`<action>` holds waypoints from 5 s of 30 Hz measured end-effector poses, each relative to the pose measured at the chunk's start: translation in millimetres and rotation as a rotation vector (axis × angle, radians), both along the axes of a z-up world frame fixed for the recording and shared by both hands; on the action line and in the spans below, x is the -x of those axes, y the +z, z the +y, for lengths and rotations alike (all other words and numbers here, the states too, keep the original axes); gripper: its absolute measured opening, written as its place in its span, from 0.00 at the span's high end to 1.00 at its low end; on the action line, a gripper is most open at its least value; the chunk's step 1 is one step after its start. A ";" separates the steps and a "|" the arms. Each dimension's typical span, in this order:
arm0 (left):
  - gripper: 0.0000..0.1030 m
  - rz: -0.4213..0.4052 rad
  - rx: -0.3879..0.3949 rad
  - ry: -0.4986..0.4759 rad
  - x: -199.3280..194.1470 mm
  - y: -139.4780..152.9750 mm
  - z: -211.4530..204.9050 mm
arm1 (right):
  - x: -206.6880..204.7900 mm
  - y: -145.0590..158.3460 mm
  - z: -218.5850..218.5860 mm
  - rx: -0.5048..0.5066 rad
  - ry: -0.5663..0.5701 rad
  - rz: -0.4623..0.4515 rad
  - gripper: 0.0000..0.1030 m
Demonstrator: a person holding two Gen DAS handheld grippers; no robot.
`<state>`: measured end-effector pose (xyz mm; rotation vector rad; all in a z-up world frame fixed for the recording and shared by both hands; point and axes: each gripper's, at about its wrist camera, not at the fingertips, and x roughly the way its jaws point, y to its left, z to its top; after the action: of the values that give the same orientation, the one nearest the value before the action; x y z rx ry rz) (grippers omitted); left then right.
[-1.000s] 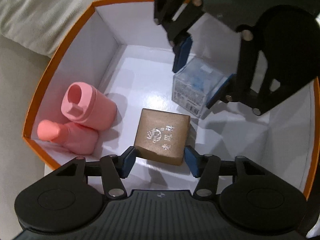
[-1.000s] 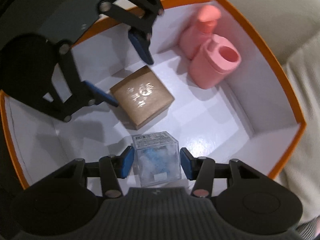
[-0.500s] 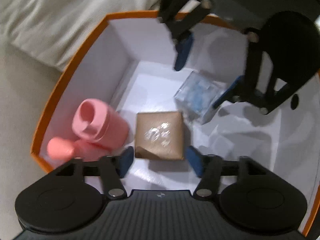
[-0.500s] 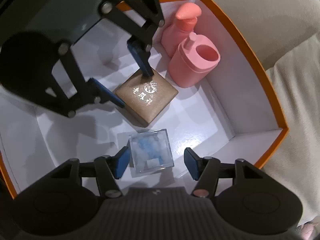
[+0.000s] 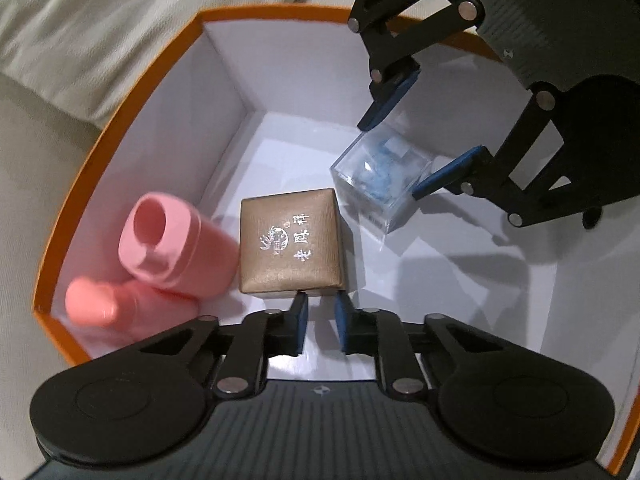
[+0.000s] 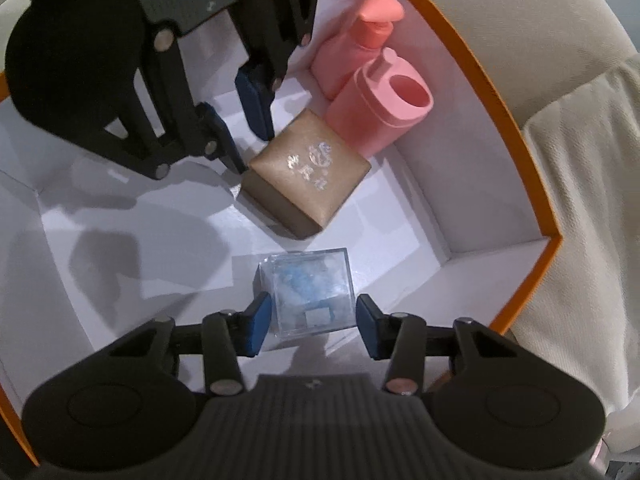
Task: Organize rigid objects
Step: 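Withdraw both grippers from the orange box toward the loose items, then grasp the artwork card box with the left gripper while the right grasps the plaid pencil case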
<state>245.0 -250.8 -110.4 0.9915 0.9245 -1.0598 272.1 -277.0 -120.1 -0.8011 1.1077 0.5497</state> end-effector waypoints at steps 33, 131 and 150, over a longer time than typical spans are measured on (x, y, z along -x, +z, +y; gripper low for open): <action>0.89 0.241 0.177 0.283 -28.6 32.5 11.0 | 21.8 18.1 -6.9 0.038 0.043 -0.025 0.56; 0.25 0.358 0.646 1.444 28.9 1.5 307.7 | 122.5 32.1 215.9 -0.416 -0.513 -0.205 0.84; 0.35 0.259 0.397 1.267 21.8 -10.6 267.2 | 117.4 28.7 195.3 -0.481 -0.477 -0.129 0.59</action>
<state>223.2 16.3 -121.0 -0.1581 1.2084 -0.2323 154.7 -81.7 -91.4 -0.1400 0.9503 0.3311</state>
